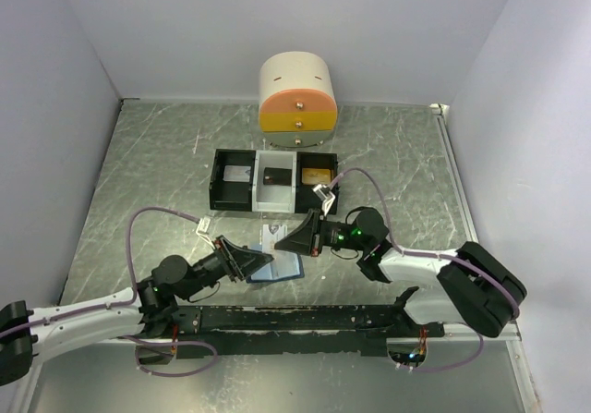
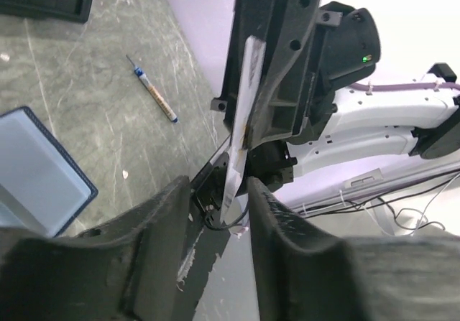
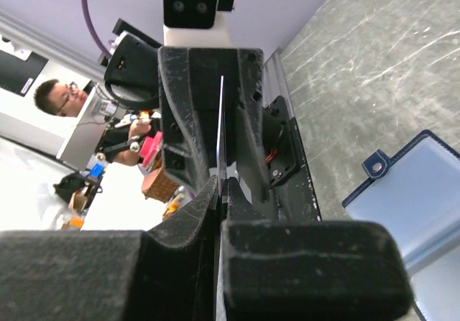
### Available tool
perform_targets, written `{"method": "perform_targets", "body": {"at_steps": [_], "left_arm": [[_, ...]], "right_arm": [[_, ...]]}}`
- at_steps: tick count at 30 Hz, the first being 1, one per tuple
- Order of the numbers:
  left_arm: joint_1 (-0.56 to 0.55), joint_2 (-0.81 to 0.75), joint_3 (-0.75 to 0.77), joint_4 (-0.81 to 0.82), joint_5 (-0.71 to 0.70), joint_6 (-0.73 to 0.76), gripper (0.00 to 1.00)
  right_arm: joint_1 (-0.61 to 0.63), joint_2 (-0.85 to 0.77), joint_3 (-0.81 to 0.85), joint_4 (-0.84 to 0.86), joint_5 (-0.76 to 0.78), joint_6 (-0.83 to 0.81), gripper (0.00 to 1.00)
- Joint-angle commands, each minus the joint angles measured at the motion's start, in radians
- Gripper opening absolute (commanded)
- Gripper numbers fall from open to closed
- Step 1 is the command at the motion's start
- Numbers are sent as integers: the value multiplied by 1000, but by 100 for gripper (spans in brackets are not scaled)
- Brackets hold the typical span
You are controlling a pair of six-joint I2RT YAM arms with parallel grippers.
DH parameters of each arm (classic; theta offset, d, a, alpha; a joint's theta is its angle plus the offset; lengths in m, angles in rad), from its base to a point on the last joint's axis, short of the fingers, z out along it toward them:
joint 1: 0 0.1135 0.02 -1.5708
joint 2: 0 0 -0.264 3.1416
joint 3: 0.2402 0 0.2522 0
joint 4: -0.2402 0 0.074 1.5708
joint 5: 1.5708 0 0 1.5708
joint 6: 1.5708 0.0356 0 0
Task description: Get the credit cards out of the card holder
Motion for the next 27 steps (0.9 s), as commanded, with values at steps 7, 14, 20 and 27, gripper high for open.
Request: {"method": "perform_targets", "body": {"at_steps": [7, 14, 20, 27], "left_arm": [[4, -97, 176, -581, -146, 29, 71], [4, -100, 368, -1149, -370, -76, 86], [4, -49, 431, -1368, -443, -206, 89], [4, -20, 409, -1350, -442, -233, 89]], "right_arm": [[-2, -149, 152, -562, 242, -304, 0], [34, -99, 365, -909, 418, -542, 0], [95, -8, 498, -1016, 545, -639, 0], [134, 71, 626, -1100, 650, -725, 0]]}}
